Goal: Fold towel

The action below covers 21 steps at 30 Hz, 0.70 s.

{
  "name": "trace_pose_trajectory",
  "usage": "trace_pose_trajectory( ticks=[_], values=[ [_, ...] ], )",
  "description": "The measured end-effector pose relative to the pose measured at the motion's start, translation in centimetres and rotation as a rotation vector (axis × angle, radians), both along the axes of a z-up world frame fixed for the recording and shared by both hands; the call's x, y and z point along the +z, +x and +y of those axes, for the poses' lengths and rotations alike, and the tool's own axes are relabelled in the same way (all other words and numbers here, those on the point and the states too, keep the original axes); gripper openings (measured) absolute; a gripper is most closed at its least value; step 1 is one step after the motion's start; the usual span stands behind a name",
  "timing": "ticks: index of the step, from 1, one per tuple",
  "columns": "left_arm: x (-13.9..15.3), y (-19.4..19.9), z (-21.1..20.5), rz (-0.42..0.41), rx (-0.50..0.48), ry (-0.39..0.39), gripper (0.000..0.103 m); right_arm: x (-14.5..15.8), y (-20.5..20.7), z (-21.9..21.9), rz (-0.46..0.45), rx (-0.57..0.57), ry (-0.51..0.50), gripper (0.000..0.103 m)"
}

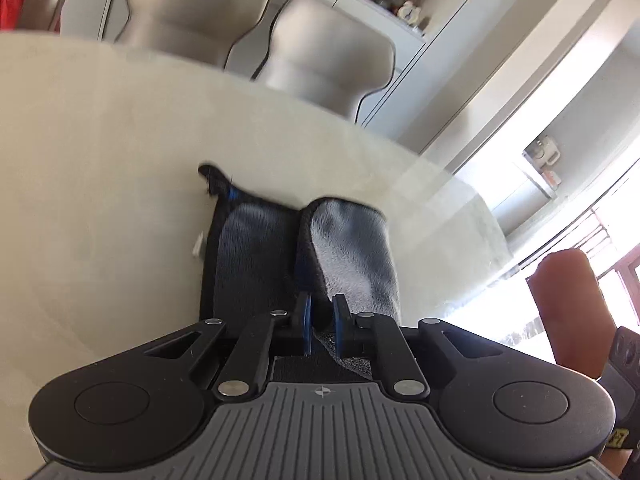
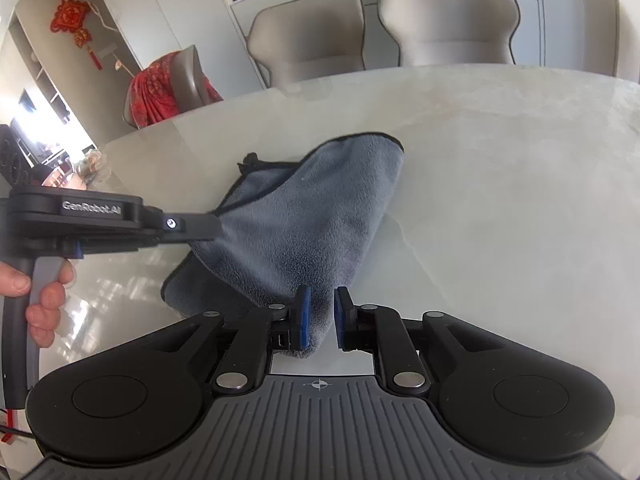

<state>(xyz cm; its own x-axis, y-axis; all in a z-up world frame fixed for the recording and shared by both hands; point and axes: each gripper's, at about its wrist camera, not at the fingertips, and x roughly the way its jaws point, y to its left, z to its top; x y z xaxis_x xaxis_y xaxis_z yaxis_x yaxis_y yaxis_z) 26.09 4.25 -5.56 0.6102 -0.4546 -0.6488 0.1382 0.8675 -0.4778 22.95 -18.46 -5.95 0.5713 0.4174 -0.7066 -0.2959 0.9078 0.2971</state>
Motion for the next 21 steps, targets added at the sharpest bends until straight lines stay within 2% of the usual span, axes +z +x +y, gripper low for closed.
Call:
trace_pose_trajectory(
  ticks=[3,6,10,13,17,19,21],
  values=[
    [0.5,-1.3,0.7,-0.006,0.014,0.001,0.009,0.8,0.7,0.5,-0.031,0.019,0.004,0.021],
    [-0.1,-2.1,1.4,0.026,0.036,0.013,0.009,1.3,1.3,1.4,-0.054,0.062,-0.011,0.024],
    [-1.0,-2.6,2.4,0.059,0.077,0.017,0.009,1.5,1.4,3.7,-0.066,0.185,-0.072,0.024],
    [-1.2,-2.8,2.4,0.071,0.031,0.051,0.011,1.3,0.8,5.5,-0.075,0.275,-0.135,0.025],
    [-2.5,-2.5,1.9,0.128,0.008,0.091,0.023,1.1,1.0,6.6,-0.085,0.308,-0.186,0.026],
    [-2.8,-2.5,2.1,0.138,0.015,0.081,0.026,1.8,2.0,6.8,-0.111,0.308,-0.203,0.032],
    [-2.7,-2.3,2.0,0.14,0.011,0.072,0.039,2.4,3.2,7.0,-0.139,0.321,-0.227,0.036]
  ],
)
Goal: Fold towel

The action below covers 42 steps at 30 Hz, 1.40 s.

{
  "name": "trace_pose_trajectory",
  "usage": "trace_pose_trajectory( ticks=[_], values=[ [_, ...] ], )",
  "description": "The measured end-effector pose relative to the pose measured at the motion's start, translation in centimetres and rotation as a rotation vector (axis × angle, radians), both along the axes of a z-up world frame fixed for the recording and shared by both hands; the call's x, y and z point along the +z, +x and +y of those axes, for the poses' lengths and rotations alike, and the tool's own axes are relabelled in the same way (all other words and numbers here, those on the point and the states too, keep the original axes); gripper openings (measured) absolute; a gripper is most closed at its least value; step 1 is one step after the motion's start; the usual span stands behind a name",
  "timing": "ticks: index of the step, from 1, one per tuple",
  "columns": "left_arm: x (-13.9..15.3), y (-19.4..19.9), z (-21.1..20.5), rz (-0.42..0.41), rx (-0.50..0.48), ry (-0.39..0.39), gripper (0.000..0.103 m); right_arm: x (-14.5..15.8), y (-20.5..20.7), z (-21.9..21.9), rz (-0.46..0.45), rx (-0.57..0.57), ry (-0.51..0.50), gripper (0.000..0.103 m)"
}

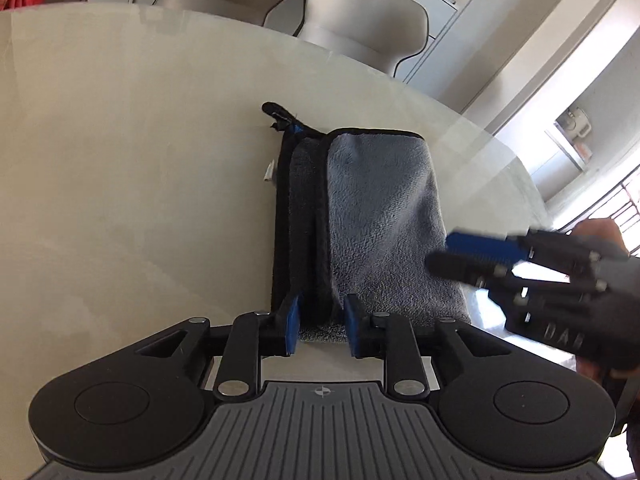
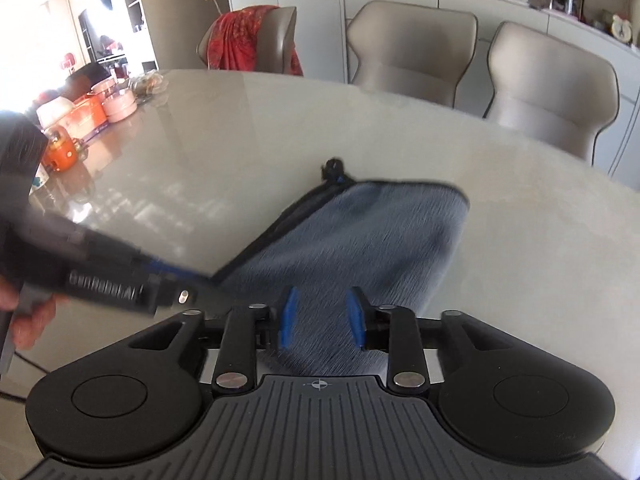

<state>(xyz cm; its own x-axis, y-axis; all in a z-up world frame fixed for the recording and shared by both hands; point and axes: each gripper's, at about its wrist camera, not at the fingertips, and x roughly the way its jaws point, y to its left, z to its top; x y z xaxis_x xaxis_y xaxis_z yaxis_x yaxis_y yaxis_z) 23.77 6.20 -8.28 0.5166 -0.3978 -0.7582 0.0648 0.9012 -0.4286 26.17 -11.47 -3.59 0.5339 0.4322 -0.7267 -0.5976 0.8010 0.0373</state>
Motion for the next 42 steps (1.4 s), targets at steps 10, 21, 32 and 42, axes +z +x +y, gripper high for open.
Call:
trace_pose_trajectory(
  ticks=[10,21,32,42],
  values=[
    [-0.3,1.3,-1.1,0.022,-0.024,-0.016,0.059,0.3,8.5,1.9,-0.149,0.222,-0.204,0.036],
    [0.6,1.3,-3.3,-0.05,-0.135,0.094,0.017,-2.9,13.8,0.9,0.061,0.323,-0.205,0.03],
    [0.6,1.1,-6.2,-0.134,-0.232,0.186,0.013,-3.2,10.6,-0.4,-0.061,0.481,-0.305,0.017],
    [0.1,1.4,-3.8,-0.096,-0.158,0.153,0.013,-3.0,12.8,1.1,0.042,0.445,-0.214,0.011]
  ],
)
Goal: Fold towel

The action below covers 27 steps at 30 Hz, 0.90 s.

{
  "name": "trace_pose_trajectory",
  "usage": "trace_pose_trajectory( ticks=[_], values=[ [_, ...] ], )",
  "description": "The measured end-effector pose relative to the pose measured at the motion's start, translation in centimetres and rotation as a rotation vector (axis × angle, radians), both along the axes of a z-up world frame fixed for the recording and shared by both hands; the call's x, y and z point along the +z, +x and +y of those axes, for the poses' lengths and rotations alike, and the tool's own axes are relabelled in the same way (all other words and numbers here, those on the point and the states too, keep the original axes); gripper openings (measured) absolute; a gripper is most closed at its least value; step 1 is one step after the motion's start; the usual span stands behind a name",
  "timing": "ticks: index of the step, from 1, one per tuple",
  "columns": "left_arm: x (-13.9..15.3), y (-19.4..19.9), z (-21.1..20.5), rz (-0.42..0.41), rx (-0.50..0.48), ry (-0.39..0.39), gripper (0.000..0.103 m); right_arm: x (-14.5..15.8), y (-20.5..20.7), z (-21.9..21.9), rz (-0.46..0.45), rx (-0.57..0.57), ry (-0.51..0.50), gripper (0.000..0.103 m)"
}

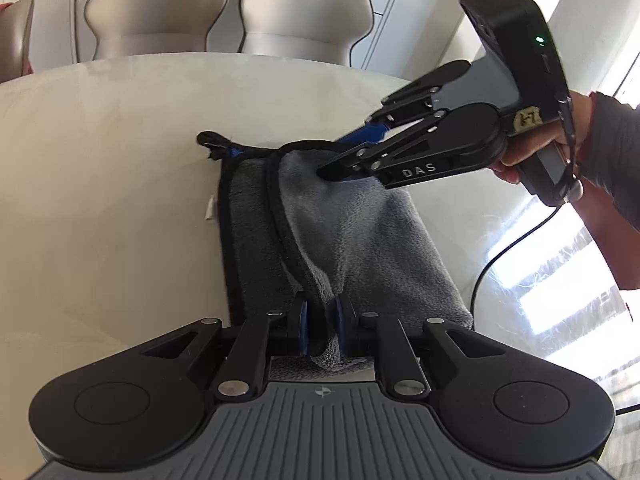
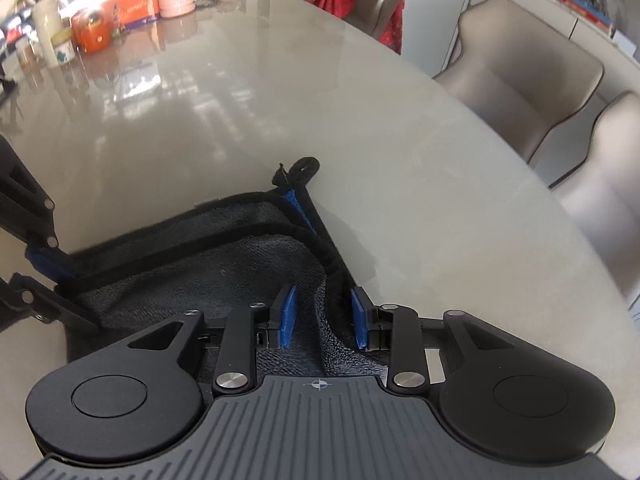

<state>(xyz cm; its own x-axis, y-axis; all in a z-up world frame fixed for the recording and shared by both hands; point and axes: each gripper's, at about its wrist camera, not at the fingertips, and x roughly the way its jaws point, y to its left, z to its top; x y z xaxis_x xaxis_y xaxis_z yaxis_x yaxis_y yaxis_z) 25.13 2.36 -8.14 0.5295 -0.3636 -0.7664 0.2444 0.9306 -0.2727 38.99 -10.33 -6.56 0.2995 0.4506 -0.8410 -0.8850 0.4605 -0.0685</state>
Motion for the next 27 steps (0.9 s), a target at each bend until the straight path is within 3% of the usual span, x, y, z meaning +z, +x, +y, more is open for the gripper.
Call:
trace_pose_trajectory(
  ticks=[4,9,15,21,24,27],
  values=[
    [0.6,-0.5,0.7,-0.027,0.027,-0.013,0.013,1.2,-1.5,0.5,-0.092,0.062,0.001,0.007],
    [1.4,-1.2,2.1,-0.055,0.091,0.0,0.013,3.1,-0.9,0.7,-0.138,0.028,0.096,0.007],
    [0.8,-1.7,3.7,-0.026,0.162,0.034,0.013,1.4,0.3,2.4,-0.135,-0.003,0.096,0.007],
    [0.9,-1.7,3.7,0.005,0.159,-0.084,0.016,0.1,1.3,2.1,-0.1,-0.069,0.09,0.011],
    [1.8,-1.6,3.4,-0.031,0.167,-0.094,0.017,0.4,1.0,1.9,-0.128,-0.088,0.077,0.016],
    [3.0,-1.7,2.9,-0.092,0.166,-0.079,0.023,2.1,-0.2,1.2,-0.202,-0.071,0.17,0.017]
  ],
)
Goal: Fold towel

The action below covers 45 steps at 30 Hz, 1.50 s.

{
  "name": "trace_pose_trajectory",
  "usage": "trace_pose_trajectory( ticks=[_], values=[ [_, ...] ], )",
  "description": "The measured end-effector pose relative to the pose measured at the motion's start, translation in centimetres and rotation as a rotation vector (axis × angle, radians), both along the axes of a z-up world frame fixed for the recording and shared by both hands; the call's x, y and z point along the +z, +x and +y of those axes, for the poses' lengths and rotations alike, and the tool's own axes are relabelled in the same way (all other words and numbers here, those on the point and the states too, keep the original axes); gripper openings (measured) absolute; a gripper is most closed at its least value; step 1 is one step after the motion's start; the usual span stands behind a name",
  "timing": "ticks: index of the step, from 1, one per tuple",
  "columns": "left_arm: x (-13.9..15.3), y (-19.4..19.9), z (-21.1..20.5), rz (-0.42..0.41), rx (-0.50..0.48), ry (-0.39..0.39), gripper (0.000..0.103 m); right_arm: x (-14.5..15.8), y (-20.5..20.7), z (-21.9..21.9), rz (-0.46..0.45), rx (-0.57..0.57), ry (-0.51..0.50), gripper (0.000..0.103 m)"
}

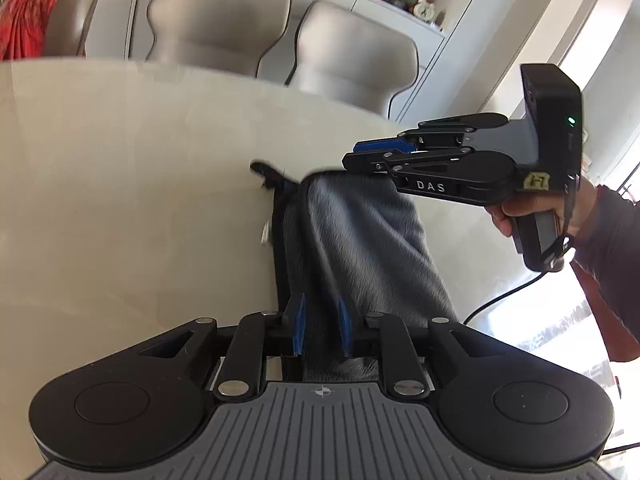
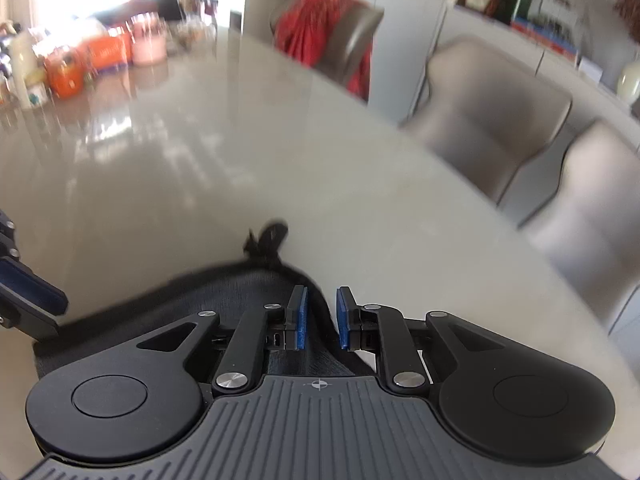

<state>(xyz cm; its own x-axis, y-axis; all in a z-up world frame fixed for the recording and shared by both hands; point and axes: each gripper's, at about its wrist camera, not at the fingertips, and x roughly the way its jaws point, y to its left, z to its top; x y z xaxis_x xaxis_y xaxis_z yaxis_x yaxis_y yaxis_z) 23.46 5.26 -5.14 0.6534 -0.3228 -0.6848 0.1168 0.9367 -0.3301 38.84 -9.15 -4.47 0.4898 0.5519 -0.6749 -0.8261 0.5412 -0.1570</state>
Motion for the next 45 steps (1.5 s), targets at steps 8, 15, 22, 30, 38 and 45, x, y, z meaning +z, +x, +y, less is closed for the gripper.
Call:
trace_pose_trajectory(
  ticks=[8,15,22,30,38,45],
  values=[
    [-1.0,1.7,-3.8,-0.017,-0.157,-0.02,0.039,0.9,-3.0,-2.4,0.084,0.005,0.022,0.02],
    [-3.0,2.3,-5.2,0.096,-0.246,0.113,0.032,-2.6,-6.5,-2.7,0.128,0.092,-0.155,0.024],
    [-3.0,1.9,-5.5,0.096,-0.245,0.168,0.032,-0.6,-2.0,-4.2,0.143,-0.118,-0.053,0.03],
    [-2.5,0.5,-5.1,0.094,-0.232,0.21,0.031,-2.9,-0.7,-2.2,0.133,-0.092,-0.088,0.032],
    [0.0,0.9,-2.6,0.051,-0.082,0.082,0.056,-1.8,-3.1,-3.2,0.074,-0.131,-0.038,0.034],
    [-1.1,5.4,-1.7,0.085,-0.037,0.059,0.056,-0.9,-7.9,-4.3,0.087,-0.174,0.051,0.036]
  ],
)
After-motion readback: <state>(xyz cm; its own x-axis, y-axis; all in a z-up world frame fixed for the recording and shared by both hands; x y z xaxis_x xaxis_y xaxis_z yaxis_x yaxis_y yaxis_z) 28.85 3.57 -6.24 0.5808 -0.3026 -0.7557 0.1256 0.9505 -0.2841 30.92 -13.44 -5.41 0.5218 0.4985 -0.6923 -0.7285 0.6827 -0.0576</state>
